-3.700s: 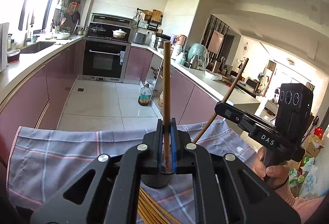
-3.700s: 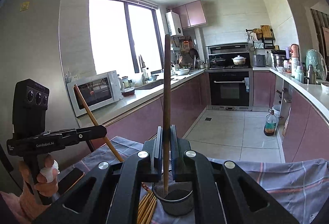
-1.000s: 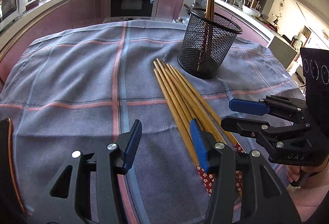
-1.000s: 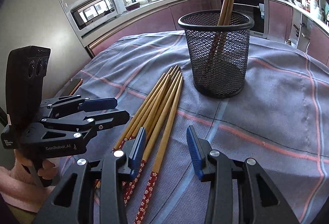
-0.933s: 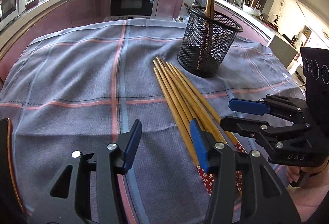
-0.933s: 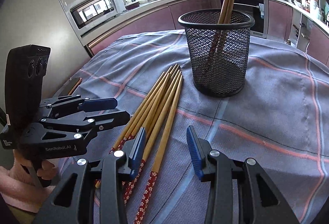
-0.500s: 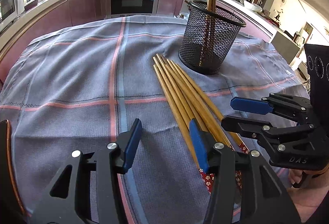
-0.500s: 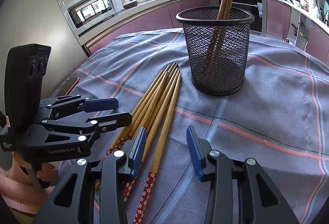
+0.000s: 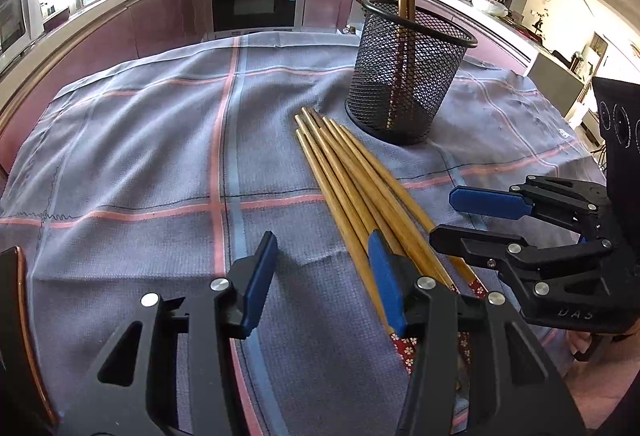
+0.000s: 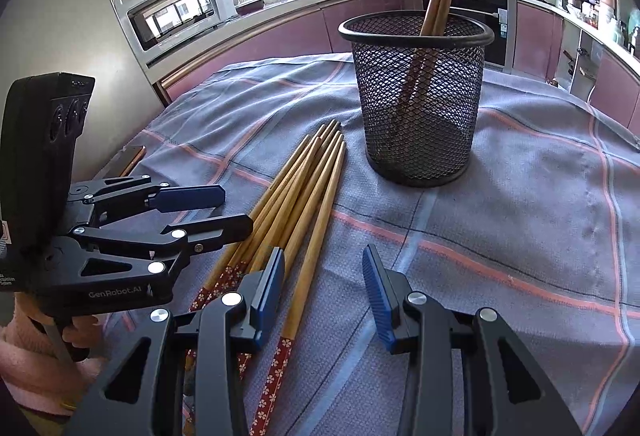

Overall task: Organize utensils
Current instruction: 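Withdraw both open tools from the cup back over the chopstick pile, then close the left tool on another chopstick while the right tool grasps one too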

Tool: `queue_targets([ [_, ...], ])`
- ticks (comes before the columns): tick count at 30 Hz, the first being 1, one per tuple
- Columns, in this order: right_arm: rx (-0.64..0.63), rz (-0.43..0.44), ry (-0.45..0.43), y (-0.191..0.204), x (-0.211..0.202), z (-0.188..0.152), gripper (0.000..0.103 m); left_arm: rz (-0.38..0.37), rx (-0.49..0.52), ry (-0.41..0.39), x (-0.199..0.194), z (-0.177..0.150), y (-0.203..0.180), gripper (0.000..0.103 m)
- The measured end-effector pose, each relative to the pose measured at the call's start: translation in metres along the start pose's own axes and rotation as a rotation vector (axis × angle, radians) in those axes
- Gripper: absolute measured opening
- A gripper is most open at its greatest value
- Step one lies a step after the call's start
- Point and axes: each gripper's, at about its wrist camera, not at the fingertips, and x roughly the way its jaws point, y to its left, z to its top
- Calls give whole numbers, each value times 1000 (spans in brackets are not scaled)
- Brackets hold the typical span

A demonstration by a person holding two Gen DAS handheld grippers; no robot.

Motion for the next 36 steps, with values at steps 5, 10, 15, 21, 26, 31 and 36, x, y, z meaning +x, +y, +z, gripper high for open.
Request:
queue_targets([
  [5,-16,-17,2,2,2,0,38,-2,-1,3,0,-1,2,43],
  [10,-16,-25,2,1,2,-1,37,1,7,4,-1,-1,2,42],
  [15,-14,-34,5,2,5,1,32,2,21,9,-1,-2,1,38],
  [21,-33,-55,12,6,8,2,31,27,40,20,4,3,-3,38],
  [26,-45,-68,19,11,12,6,29,41,48,25,8,8,-4,35],
  [31,-57,-86,25,14,16,9,23,49,40,23,9,9,-2,30],
  [36,-51,-86,28,10,16,9,12,43,5,25,8,9,4,23],
])
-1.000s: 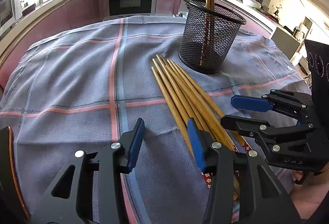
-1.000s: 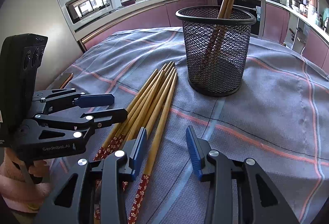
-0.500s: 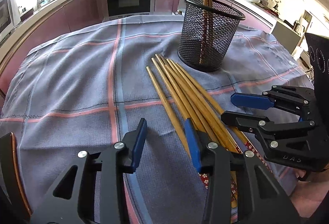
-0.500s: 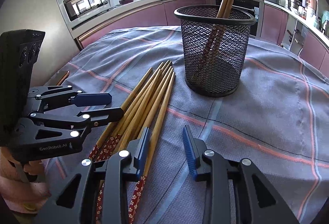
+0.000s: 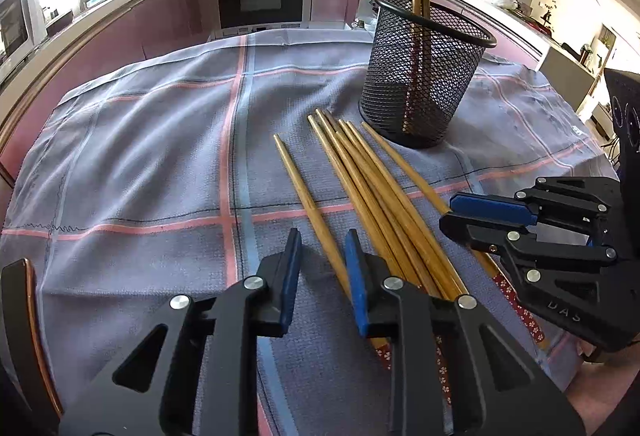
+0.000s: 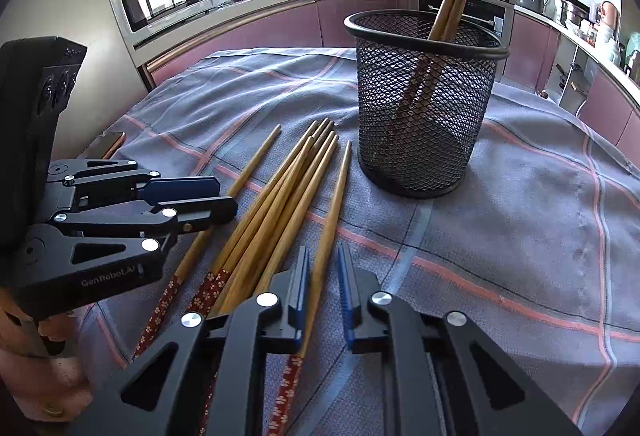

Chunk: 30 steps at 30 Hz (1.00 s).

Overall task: Organize utensils
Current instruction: 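Close the left tool on another chopstick while the right tool grasps one too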

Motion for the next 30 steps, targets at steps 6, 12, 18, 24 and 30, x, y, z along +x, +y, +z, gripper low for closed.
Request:
queue_targets([
  [6,-16,-16,9,2,3,4,13,3,-2,8,5,6,2,25],
  [12,-9,-14,5,-1,6,9,10,22,-8,3,8,11,0,22],
  [18,34,7,-3,-12,2,6,5,26,-56,-6,7,10,4,13],
  [24,55,32,-20,-17,-6,4,5,15,-82,-7,6,8,7,9],
  [30,61,79,-51,-22,-21,1,5,3,-83,-11,0,6,6,8],
])
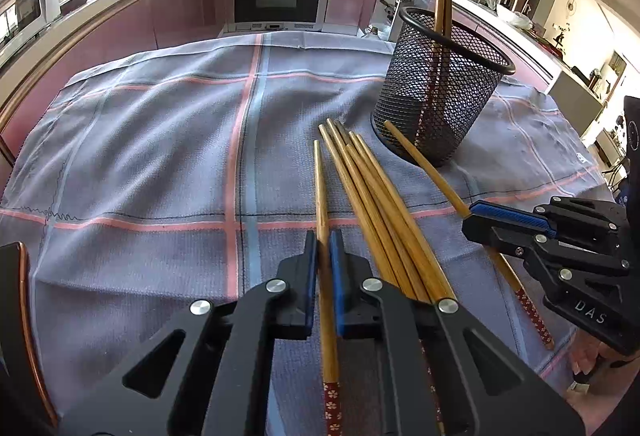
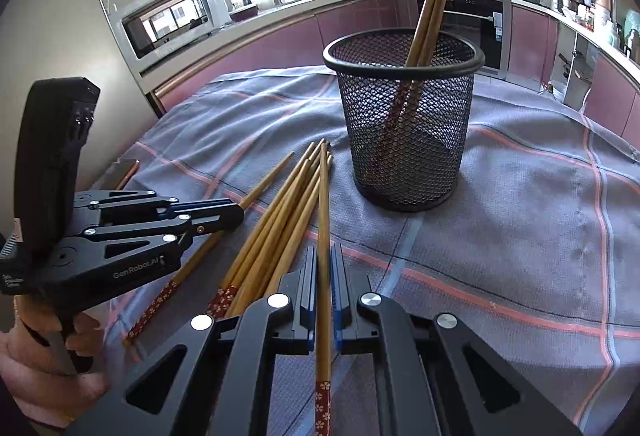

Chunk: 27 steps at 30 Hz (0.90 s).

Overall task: Organize utensils
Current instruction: 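Close the left tool on another chopstick while the right tool grasps one too, then raise the left tool's chopstick upright over the mesh cup while the right tool carries its own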

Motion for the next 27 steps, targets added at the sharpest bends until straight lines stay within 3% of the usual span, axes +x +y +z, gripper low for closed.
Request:
queue_targets([
  [12,6,78,-84,1,-34,6,5,-73,-29,-41,-29,2,11,8],
  [27,20,93,-207,-1,-69,22,5,-182,-36,-167,-90,12,16,7],
])
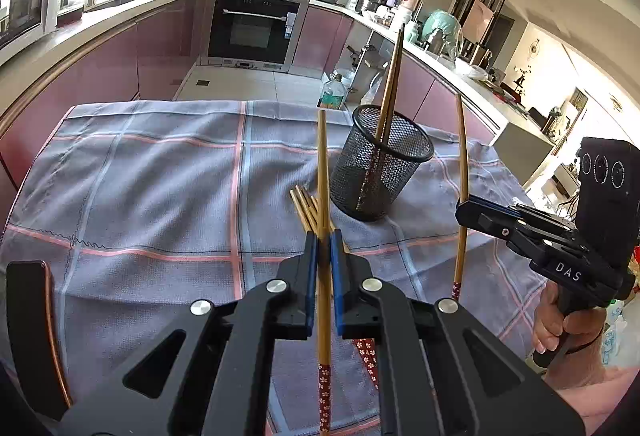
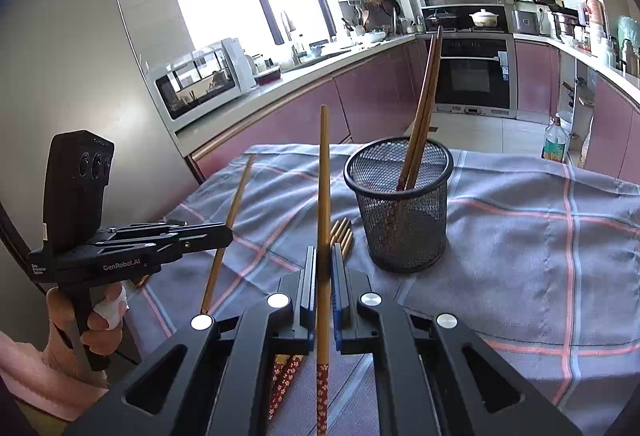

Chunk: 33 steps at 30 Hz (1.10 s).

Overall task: Organize utensils
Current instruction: 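Raise the left tool's chopstick upright over the mesh cup while the right tool carries its own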

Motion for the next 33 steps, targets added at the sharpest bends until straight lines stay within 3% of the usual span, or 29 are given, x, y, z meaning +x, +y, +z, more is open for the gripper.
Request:
queue_targets([
  [18,-18,1,-107,1,-24,17,5,-88,-8,-136,-55,21,-9,7],
  [33,-29,-16,-180,-3,-44,33,5,-114,-1,-180,-55,41,-20,7],
])
